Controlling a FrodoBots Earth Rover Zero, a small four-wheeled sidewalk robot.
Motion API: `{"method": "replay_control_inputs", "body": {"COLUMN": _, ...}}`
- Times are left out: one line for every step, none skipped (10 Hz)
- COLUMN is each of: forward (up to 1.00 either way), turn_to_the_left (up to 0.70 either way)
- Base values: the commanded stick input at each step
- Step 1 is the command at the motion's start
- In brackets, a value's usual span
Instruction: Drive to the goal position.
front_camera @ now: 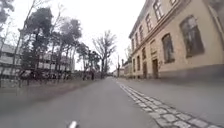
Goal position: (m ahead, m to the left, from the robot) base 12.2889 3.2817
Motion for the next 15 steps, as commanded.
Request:
{"method": "replay_control_inputs", "body": {"forward": 1.00, "turn_to_the_left": 0.01}}
{"method": "replay_control_inputs", "body": {"forward": 1.00, "turn_to_the_left": 0.01}}
{"method": "replay_control_inputs", "body": {"forward": 1.00, "turn_to_the_left": 0.01}}
{"method": "replay_control_inputs", "body": {"forward": 1.00, "turn_to_the_left": 0.01}}
{"method": "replay_control_inputs", "body": {"forward": 1.00, "turn_to_the_left": 0.01}}
{"method": "replay_control_inputs", "body": {"forward": 1.00, "turn_to_the_left": 0.01}}
{"method": "replay_control_inputs", "body": {"forward": 1.00, "turn_to_the_left": 0.01}}
{"method": "replay_control_inputs", "body": {"forward": 1.00, "turn_to_the_left": 0.01}}
{"method": "replay_control_inputs", "body": {"forward": 1.00, "turn_to_the_left": 0.01}}
{"method": "replay_control_inputs", "body": {"forward": 1.00, "turn_to_the_left": 0.01}}
{"method": "replay_control_inputs", "body": {"forward": 1.00, "turn_to_the_left": 0.01}}
{"method": "replay_control_inputs", "body": {"forward": 1.00, "turn_to_the_left": 0.01}}
{"method": "replay_control_inputs", "body": {"forward": 1.00, "turn_to_the_left": 0.01}}
{"method": "replay_control_inputs", "body": {"forward": 1.00, "turn_to_the_left": 0.01}}
{"method": "replay_control_inputs", "body": {"forward": 1.00, "turn_to_the_left": 0.01}}
